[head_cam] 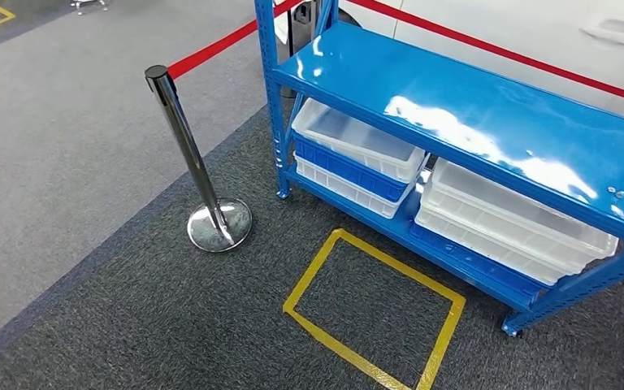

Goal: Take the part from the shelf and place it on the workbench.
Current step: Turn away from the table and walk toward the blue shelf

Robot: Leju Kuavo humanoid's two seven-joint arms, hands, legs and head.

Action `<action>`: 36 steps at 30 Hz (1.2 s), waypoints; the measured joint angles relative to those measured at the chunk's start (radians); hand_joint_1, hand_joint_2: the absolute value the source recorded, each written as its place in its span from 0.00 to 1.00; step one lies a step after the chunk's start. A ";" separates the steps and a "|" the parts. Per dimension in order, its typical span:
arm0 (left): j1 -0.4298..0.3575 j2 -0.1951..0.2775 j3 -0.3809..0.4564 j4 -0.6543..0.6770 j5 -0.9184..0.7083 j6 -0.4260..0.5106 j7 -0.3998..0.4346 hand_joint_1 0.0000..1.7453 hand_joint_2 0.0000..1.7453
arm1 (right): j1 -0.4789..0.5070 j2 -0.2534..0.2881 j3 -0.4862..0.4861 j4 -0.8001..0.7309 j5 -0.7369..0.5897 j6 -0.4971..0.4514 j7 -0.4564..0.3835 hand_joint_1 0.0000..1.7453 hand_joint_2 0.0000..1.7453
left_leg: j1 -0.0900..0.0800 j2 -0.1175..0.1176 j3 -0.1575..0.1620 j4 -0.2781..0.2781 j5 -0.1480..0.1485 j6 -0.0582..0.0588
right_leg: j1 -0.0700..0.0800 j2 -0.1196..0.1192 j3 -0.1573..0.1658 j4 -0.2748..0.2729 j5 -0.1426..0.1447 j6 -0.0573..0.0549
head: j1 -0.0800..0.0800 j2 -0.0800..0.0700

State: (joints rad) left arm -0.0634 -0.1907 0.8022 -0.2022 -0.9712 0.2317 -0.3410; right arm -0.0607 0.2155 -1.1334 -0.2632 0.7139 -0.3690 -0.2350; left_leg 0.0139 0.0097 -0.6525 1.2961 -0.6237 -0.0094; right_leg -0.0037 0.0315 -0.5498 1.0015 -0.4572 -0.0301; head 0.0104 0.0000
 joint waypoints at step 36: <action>0.002 0.000 0.001 0.000 -0.013 -0.008 0.006 0.00 0.00 | -0.001 0.005 0.000 0.007 0.019 0.028 0.029 0.00 0.00 | 0.005 -0.053 0.103 -0.260 0.141 0.008 | -0.001 0.053 -0.011 0.028 -0.014 0.015 | 0.003 0.000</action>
State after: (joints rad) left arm -0.0616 -0.1904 0.8037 -0.2022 -0.9843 0.2238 -0.3347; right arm -0.0621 0.2209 -1.1335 -0.2564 0.7325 -0.3406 -0.2061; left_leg 0.0187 -0.0431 -0.5495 1.0357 -0.4832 -0.0014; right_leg -0.0052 0.0841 -0.5606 1.0293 -0.4709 -0.0148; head 0.0135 0.0000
